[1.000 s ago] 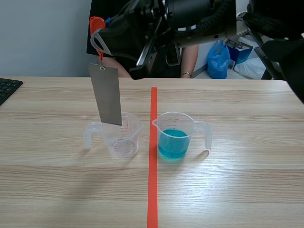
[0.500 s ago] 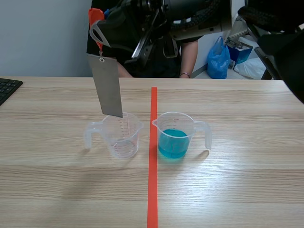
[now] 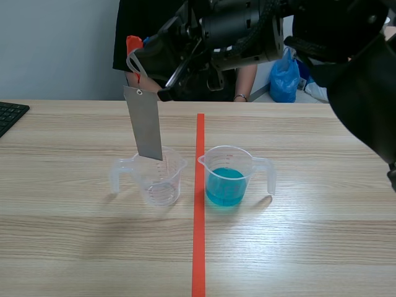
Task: Do the redox reaction experiment.
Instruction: 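Put the plate into the left beaker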
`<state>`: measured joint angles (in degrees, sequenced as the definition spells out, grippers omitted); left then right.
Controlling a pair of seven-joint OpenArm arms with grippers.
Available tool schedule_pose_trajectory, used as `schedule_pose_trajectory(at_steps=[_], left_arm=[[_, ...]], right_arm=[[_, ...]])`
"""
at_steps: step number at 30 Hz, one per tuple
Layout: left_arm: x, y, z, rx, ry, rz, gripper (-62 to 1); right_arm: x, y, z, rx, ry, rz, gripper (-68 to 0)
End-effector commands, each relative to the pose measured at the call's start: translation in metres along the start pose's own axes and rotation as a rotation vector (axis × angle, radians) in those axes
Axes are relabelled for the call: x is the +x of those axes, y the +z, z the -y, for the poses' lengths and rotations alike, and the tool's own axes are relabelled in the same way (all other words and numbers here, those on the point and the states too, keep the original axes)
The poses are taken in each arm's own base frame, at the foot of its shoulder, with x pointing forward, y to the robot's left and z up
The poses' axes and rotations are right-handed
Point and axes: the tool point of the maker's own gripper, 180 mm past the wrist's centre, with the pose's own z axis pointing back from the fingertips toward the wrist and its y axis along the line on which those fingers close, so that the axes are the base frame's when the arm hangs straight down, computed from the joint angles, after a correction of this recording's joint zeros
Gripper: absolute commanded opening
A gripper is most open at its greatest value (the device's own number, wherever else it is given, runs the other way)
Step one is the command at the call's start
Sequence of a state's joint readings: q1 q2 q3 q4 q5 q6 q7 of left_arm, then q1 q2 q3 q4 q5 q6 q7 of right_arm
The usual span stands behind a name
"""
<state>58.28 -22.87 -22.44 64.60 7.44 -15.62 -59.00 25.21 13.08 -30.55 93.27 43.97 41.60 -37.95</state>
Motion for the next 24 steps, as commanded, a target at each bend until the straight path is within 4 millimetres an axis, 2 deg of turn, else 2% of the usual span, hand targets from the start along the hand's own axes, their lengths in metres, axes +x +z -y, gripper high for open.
schedule_pose_trajectory(at_steps=[1, 9, 17, 24], left_arm=[[0.006, 0.003, -0.004, 0.009, -0.002, 0.021, -56.5], [0.005, 0.003, -0.003, 0.009, -0.002, 0.020, -56.5], [0.005, 0.003, -0.003, 0.009, -0.002, 0.020, -56.5], [0.005, 0.003, -0.003, 0.010, -0.002, 0.020, -56.5]], right_arm=[[0.017, -0.002, 0.002, 0.006, 0.035, 0.041, -66.0], [-0.001, -0.012, 0.008, 0.007, -0.012, 0.039, -66.0], [-0.031, -0.021, 0.020, -0.022, -0.064, -0.006, -66.0], [-0.044, -0.027, 0.025, -0.029, -0.071, -0.021, -66.0]])
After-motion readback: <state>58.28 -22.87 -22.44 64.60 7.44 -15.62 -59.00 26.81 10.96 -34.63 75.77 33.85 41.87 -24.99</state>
